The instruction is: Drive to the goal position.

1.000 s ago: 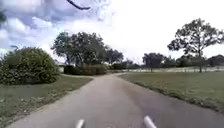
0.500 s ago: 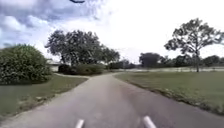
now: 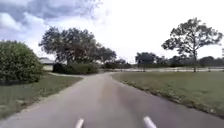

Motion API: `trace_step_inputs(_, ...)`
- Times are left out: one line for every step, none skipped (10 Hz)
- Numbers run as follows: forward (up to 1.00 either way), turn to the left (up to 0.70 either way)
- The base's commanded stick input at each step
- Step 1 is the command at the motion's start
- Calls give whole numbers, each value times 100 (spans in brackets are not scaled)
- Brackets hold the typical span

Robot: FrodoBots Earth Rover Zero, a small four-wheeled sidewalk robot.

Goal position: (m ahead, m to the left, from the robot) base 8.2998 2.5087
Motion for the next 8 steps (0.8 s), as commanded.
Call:
trace_step_inputs(69,3)
trace_step_inputs(69,3)
trace_step_inputs(69,3)
trace_step_inputs(69,3)
trace_step_inputs(69,3)
trace_step_inputs(69,4)
trace_step_inputs(69,34)
trace_step_inputs(69,34)
